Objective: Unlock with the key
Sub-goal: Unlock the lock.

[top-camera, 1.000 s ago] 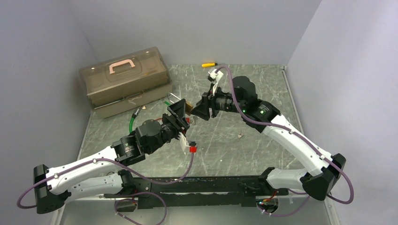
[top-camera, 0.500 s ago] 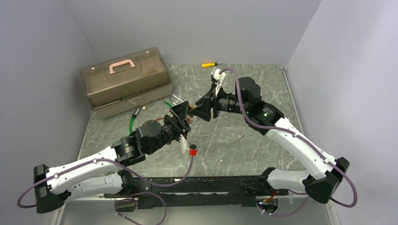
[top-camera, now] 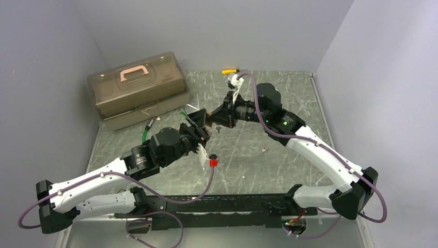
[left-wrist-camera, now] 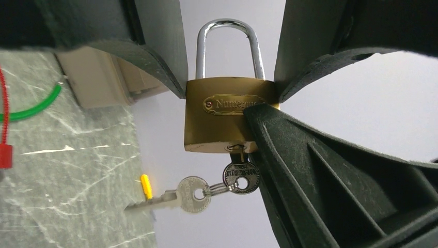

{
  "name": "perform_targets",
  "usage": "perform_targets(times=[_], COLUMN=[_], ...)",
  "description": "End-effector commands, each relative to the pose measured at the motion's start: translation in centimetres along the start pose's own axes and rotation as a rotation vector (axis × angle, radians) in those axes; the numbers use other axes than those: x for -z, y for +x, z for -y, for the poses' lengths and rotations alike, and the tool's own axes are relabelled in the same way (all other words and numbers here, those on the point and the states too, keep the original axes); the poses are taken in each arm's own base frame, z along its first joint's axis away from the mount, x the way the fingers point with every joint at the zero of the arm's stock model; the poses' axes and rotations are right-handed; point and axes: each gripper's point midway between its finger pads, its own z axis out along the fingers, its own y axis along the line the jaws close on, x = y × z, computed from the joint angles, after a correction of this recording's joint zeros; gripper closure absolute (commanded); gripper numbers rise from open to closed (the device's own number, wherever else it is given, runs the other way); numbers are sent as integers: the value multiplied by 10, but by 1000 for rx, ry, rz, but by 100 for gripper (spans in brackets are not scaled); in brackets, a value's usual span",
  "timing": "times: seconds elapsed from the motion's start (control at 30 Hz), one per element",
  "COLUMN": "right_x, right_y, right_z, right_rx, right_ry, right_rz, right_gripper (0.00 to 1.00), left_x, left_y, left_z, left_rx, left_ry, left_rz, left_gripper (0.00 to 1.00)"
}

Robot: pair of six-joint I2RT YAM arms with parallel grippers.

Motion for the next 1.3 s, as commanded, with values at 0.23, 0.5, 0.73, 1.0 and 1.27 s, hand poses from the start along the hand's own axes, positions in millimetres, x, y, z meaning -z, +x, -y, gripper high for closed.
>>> perform_targets(times=[0.23,0.5,0.73,1.0,1.27], right_x=[6,16,18,4,-7], right_y=[-11,1,-1,-11,-14], right_z=[-16,-22,-39,-48,-53], right_rx=[129,175,224,239,256], right_ry=[-77,-117,-237,-306,-331], right_rz=[32,-31,-74,-100,-136], right_gripper=[100,100,100,100,100], left_x=[19,69,85,64,59], left_y=[-23,-39,-28,-31,-40], left_z=[-49,-38,-1,31,38], left_rx=[538,967,1134,1227,1256], left_ry=[222,623,762,754,719], left_rz=[95,281,324,353,428], left_gripper=[1,0,1,1,35])
